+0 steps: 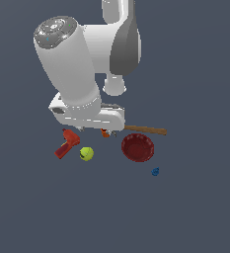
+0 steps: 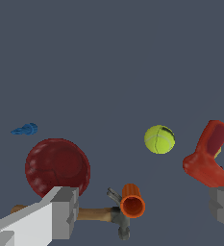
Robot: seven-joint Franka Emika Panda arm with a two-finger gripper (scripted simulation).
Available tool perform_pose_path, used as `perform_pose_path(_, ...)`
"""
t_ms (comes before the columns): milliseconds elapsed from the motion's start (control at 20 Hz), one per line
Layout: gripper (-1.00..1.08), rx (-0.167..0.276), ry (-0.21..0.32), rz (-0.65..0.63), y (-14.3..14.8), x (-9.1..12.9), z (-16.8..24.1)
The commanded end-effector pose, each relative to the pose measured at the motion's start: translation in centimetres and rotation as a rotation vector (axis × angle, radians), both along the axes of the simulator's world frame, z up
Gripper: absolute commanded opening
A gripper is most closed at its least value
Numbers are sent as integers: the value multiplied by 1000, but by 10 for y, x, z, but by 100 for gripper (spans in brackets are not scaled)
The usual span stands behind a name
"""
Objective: Pick up a designated object from a clutter of objects.
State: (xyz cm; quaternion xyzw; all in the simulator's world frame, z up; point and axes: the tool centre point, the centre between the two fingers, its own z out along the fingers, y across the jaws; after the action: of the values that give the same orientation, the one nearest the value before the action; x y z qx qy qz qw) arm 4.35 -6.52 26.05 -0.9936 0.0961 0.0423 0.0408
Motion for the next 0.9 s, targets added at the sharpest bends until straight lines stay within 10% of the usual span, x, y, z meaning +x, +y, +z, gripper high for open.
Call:
perform_pose_path(0, 108, 29, 28, -56, -24, 5, -19)
perform_pose_path(850, 108, 250, 180, -429, -179, -4, -161)
